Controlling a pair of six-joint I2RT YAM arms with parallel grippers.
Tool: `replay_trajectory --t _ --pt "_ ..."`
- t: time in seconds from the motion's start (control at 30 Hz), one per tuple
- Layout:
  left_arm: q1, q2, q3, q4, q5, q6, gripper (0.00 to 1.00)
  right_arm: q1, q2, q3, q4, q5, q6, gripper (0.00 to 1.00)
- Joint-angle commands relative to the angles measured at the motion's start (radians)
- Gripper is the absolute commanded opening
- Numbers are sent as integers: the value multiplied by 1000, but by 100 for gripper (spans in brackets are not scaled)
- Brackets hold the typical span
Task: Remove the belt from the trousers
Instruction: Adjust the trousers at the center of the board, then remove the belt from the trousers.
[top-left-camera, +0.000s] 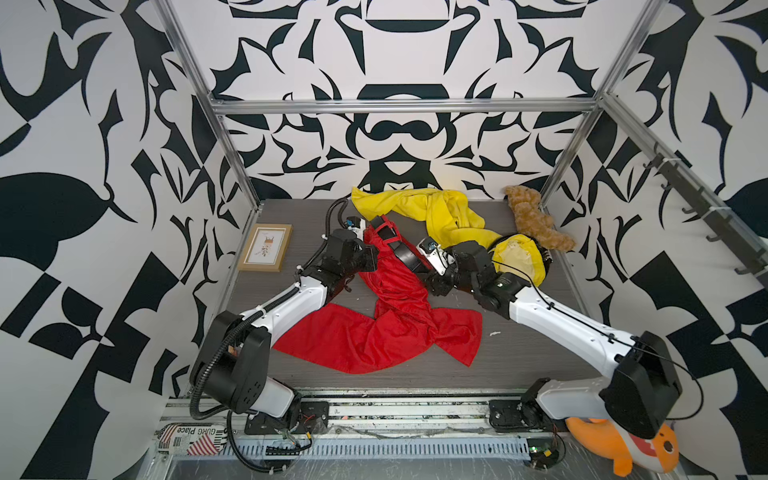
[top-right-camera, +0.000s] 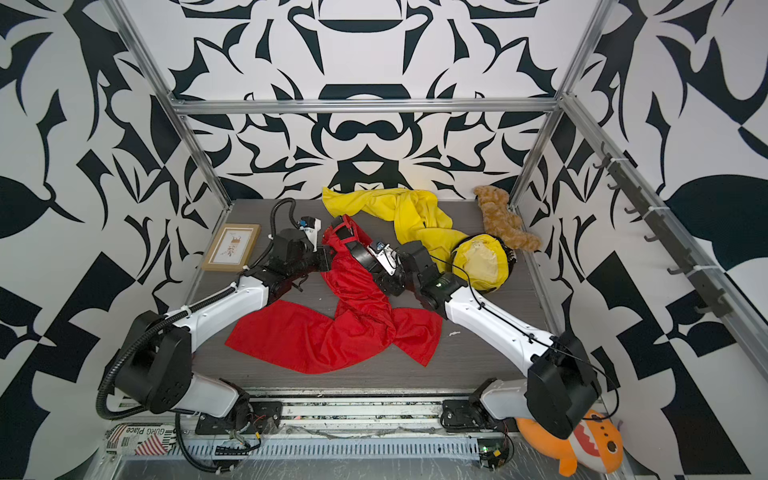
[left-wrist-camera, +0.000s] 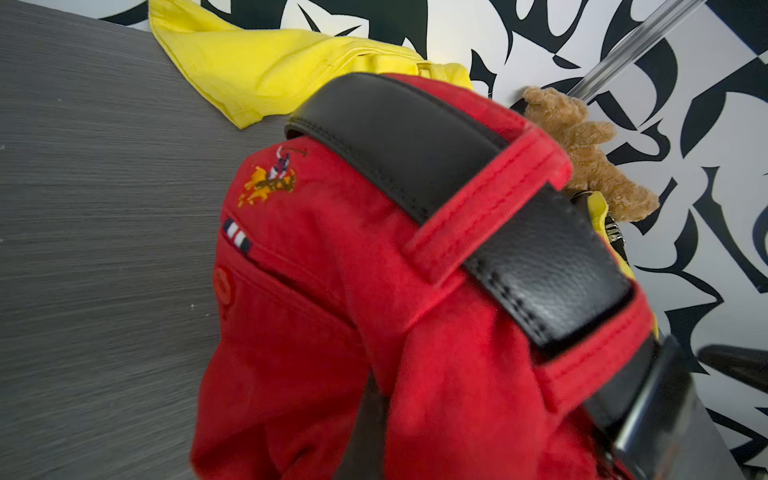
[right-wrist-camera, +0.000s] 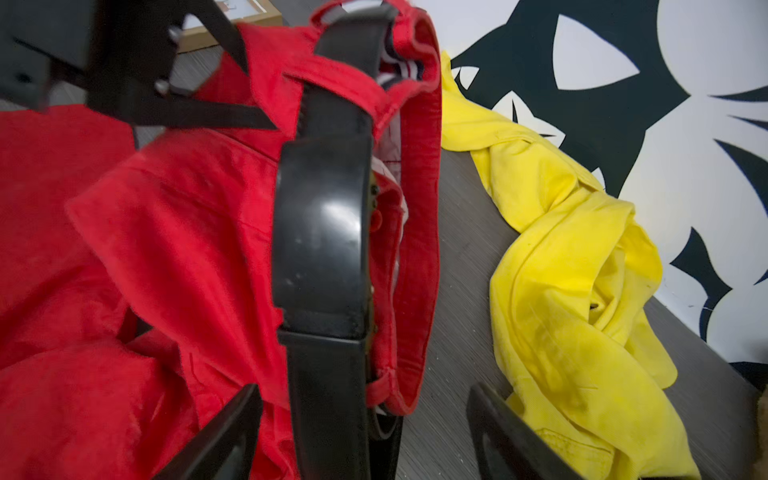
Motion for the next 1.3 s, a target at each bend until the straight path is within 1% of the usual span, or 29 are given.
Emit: replay_trajectory --t 0.0,0.1,0.17,0.27,0.3,0.33,0.47,0.57,0.6,0.7,0.73,0.8,0.87,0.93,1.0,1.1,1.2,1.27 --pt "-15 -63 47 45 -29 9 0 51 18 70 0 66 1 84" --pt "-25 -79 52 36 -36 9 0 72 93 140 17 85 -13 87" --pt "-29 -88 56 27 -39 11 0 87 149 190 23 133 -25 89" --pt "-32 -101 52 18 -46 11 0 101 215 220 88 209 -55 88" --pt "-32 -105 48 18 -50 11 0 101 235 227 107 237 -64 86" --pt "-32 -108 44 17 -52 9 0 101 253 236 111 238 -72 82" --pt "-32 -120 36 1 -75 8 0 101 292 273 84 213 -102 54" --pt "-31 -133 34 -21 -122 18 0 101 268 257 83 161 -110 31" --pt "-31 -133 38 -36 -140 24 0 101 252 248 88 153 -118 26" --pt "-21 -120 67 -93 -191 37 0 97 206 240 98 103 -177 14" --pt "-10 -111 83 -111 -200 39 0 90 194 251 88 81 -207 9" --pt "18 -93 113 -123 -203 39 0 61 182 302 51 31 -249 4" --pt "45 -72 164 -133 -200 54 0 23 178 381 7 -14 -273 1" --pt "66 -44 248 -167 -201 90 0 -12 176 462 -28 -67 -293 1" --pt "84 -12 344 -212 -215 129 0 -43 171 534 -48 -115 -301 0" --pt "105 36 452 -288 -255 169 0 -81 155 598 -50 -174 -288 0" --pt "130 93 476 -348 -271 164 0 -93 139 613 -53 -218 -280 0" --pt "142 134 429 -335 -228 136 0 -94 138 597 -57 -245 -263 0"
